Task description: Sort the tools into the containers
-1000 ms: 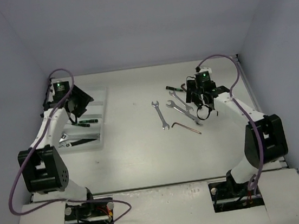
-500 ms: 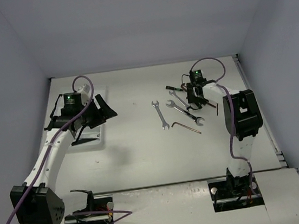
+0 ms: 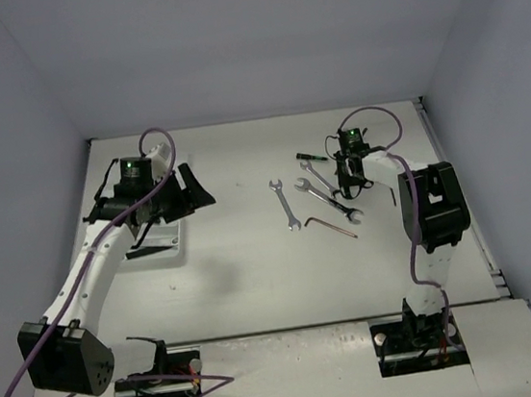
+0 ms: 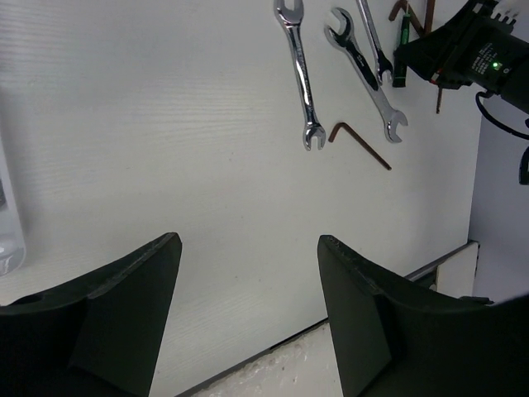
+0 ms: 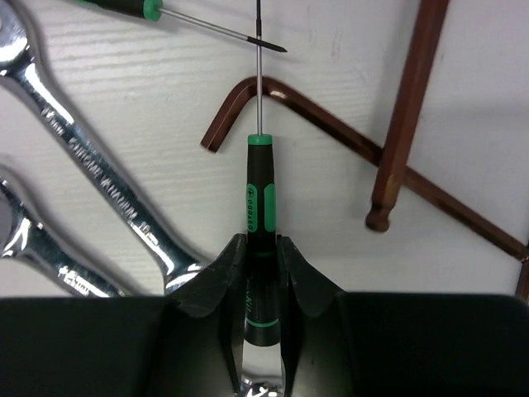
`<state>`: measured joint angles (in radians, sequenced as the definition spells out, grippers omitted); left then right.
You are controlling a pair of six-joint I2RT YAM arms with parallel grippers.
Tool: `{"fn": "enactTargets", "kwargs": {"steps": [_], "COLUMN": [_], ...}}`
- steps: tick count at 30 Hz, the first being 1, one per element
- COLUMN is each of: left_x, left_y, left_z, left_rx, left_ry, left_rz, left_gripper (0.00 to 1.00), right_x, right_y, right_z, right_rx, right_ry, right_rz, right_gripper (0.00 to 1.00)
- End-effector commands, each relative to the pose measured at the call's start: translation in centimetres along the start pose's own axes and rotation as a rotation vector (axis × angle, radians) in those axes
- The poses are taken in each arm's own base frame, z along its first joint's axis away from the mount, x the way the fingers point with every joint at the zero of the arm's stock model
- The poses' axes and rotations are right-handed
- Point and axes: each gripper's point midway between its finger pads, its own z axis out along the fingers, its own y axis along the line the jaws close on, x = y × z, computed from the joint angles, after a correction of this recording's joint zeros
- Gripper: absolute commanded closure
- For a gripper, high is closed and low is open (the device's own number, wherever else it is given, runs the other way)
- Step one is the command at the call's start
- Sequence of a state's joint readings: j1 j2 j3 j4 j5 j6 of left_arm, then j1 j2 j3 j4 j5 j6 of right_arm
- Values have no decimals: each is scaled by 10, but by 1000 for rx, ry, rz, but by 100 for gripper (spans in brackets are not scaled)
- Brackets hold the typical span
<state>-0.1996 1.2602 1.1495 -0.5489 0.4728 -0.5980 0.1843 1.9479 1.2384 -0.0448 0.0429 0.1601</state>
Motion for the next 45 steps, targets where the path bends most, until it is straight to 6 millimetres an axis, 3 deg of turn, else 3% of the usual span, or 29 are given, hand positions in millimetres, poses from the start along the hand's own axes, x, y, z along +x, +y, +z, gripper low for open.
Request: {"fn": "enactTargets", "kwargs": {"steps": [1,4,9,10,15,18,22,26,37,40,44,45], "left_x": [-28,-31,-43,-43,-48,-53,-56,-45,-14,-12,-9,-9], "left_y": [-53,-82,-126,-126,-163,-173,-188,-196,-176,-176,-174,-172], "left_z": [-8,-1,13,17,38,44,55,66,90,89,89,90], "left_rx": [120,187,305,300,395,422,456,455,364,367,359,353], "left_ry": [-68,-69,-124,-122,-166,-185,-202,-159,-74,-75,-80,-78], "left_rz": [73,80,63,51,46,38,54,62,36,36,37,37], "left_gripper": [36,36,36,36,36,36,36,36,41,51,93,96], "right_x": [-47,-48,-27,-24,-22,-22,-21,-22,-28,-31,-36,-37], "right_y": [32,60,112,119,165,181,201,208,217,217,220,221], "right_z": [-66,-100,-148,-156,-210,-227,-244,-252,-262,-261,-262,-263], "right_rx": [-97,-181,-344,-374,-585,-646,-710,-742,-787,-778,-786,-789], "right_ry": [-181,-236,-279,-286,-371,-394,-412,-421,-444,-451,-457,-457], "right_rz": [-45,-97,-168,-170,-150,-152,-166,-151,-121,-103,-85,-82], "right_gripper": [100,100,100,100,100,100,100,100,100,100,100,100]}}
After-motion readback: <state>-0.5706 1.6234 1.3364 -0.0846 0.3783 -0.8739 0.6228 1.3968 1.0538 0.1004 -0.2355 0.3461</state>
